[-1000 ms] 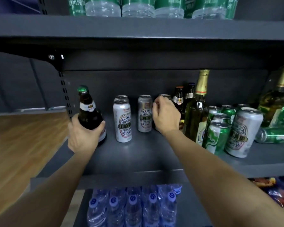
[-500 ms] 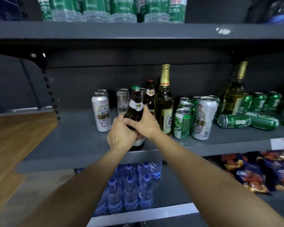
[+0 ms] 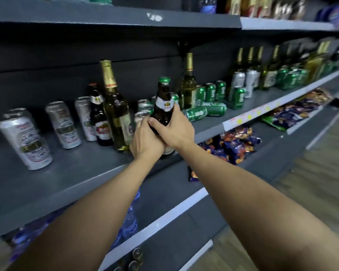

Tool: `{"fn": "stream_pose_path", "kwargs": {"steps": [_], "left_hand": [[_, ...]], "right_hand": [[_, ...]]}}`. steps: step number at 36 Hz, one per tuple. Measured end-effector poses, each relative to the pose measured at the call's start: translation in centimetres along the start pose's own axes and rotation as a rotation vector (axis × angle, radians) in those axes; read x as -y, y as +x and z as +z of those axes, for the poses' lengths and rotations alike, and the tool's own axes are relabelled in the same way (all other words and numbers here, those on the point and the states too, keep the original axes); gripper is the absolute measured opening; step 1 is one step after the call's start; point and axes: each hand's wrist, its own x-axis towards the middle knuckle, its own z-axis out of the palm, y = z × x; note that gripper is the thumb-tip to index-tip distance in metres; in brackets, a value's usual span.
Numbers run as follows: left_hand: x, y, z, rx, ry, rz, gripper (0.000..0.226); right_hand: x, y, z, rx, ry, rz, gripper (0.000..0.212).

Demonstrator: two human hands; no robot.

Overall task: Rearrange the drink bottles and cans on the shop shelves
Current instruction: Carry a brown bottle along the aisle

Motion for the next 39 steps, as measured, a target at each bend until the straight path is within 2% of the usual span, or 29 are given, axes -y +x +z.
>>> {"fn": "stream_pose_path", "kwargs": {"steps": [5,10,12,18,23,30,39], "left_hand": [[-3.9,-2.9,6.4,0.321,-0.129,0.099,0.040],[-8.0,-6.1,12.4,0.727,-0.068,0.307,0.087],[-9.8,-7.3,15.3,0.805,-0.019,0.395,0.094],[-17.7,-12.9,24.8,0.851,0.227,0.694,0.053],[-25.3,-18.5,32.8,0.890,0.319,0.927,0.059],[-34.9,-24.6,41.7,0.969,0.380,1.043,0.059],[-44.6,-28.6,52.0,0.986,0.407,1.173,0.061]], "right_hand": [[-6.5,-1.6,-5.2,-0.127,-0.110,0.165,0.047],[-13.8,-3.3,-11.8,-0.270,-0.248,0.347,0.050],[-16.8,-4.4,-14.8,-0.342,-0.289,0.417,0.053],[-26.1,-8.2,-25.1,-0.458,-0.449,0.617,0.057],[-34.0,-11.0,-33.8,-0.489,-0.519,0.768,0.058],[-42.7,-13.5,-44.6,-0.527,-0.598,0.885,0.062],[-52.8,-12.8,-53.7,-0.574,-0.608,0.966,0.063]]}}
